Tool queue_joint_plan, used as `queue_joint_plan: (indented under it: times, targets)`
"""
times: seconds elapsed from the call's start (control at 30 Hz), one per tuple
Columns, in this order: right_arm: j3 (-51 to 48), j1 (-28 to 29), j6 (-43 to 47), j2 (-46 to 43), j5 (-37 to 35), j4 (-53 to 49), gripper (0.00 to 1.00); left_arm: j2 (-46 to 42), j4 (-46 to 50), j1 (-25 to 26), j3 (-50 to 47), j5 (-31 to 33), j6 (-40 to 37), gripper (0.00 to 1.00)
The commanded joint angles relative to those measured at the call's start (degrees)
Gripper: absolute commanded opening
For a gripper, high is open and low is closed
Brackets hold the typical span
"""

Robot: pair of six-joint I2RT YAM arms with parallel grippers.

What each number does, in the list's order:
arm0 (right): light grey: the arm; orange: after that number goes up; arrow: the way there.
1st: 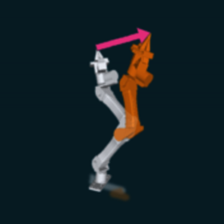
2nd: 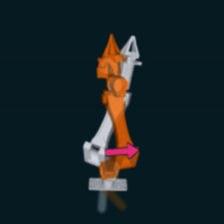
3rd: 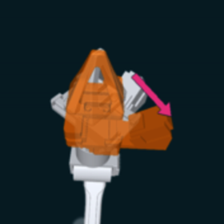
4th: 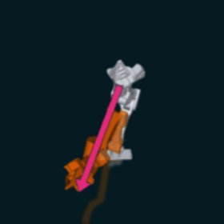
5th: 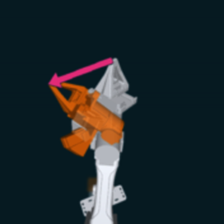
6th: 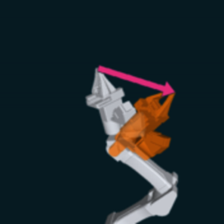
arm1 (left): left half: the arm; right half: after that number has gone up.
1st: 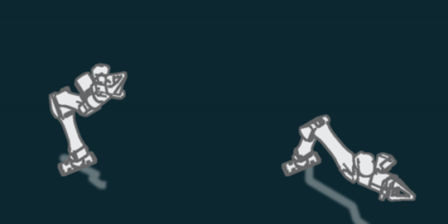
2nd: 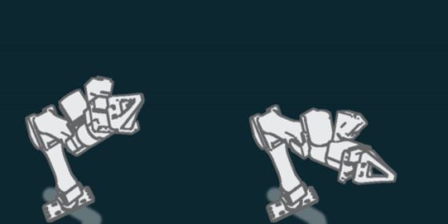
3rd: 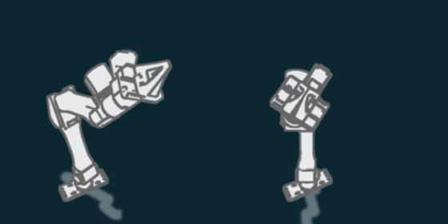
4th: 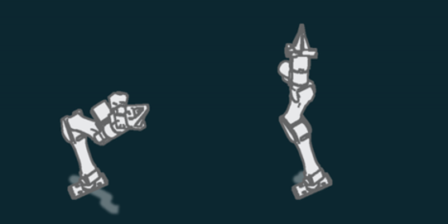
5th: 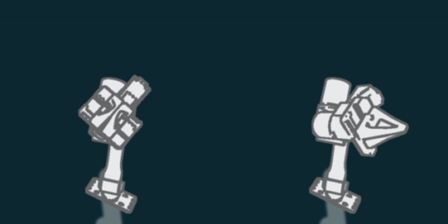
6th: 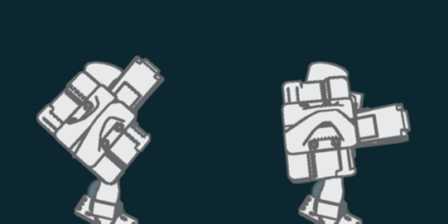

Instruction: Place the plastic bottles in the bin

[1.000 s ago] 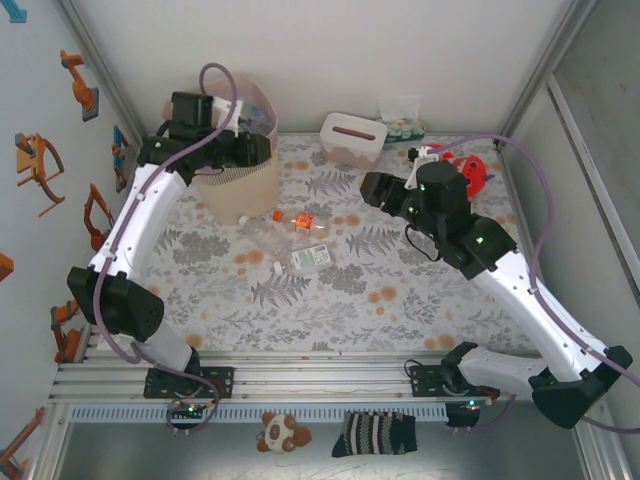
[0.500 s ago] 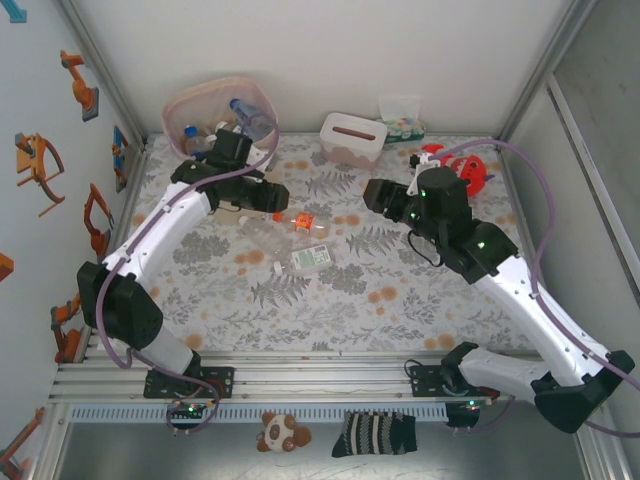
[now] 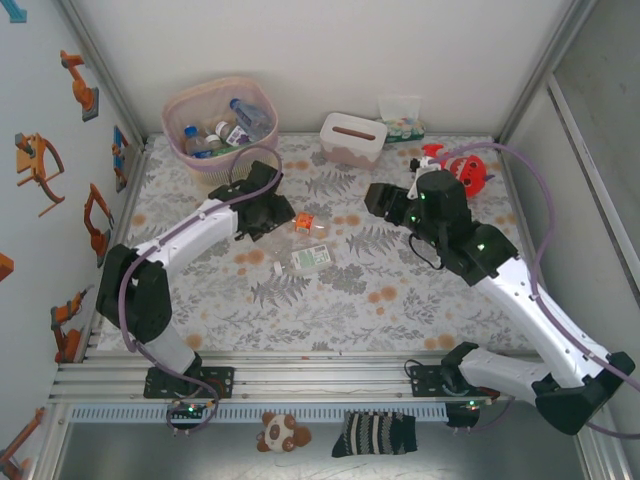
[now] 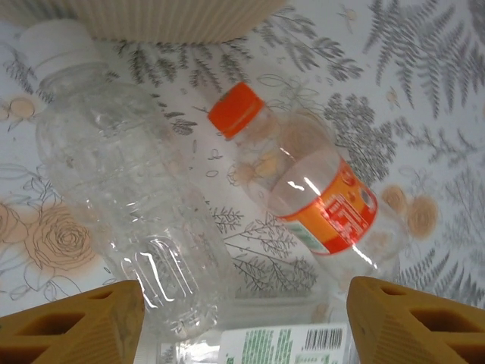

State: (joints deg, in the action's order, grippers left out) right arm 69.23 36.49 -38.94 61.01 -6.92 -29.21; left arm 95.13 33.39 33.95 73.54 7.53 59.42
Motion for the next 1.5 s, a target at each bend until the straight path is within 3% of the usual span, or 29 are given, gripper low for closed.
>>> queue_joint_plan:
  times: [0.0,0.17,0.63,0.93,1.23,1.47]
  targets:
    - [-0.80,-0.37,0.79,-2.18,-2.37,-0.67,0.69,0.61,-1.12,0.06,-3.05,3.52,12.41,0.72]
    - [-1.14,-0.39,0.94,-2.41,-2.93,-0.93,0.68,-0.05,-3.50,-0.12,-7.26,4.80,15.73,0.74]
    - [0.34,-0.46,1.76,-0.29,-2.14,-1.35,0.68,4.85,-11.37,-1.92,-11.73,-0.39,19.30,0.76]
    - [0.97,-0.47,1.83,0.24,-1.87,-1.54,0.68,5.65,-13.37,-2.73,-13.49,-0.77,19.87,0.62]
    - [1.39,-0.46,2.03,0.39,-1.87,-1.94,0.68,0.65,-12.17,-2.85,-15.18,0.20,18.58,0.55]
    - [1.80,-0.54,3.10,0.11,-2.62,-2.15,0.68,-8.76,-8.67,-1.07,-16.82,2.65,11.95,0.53]
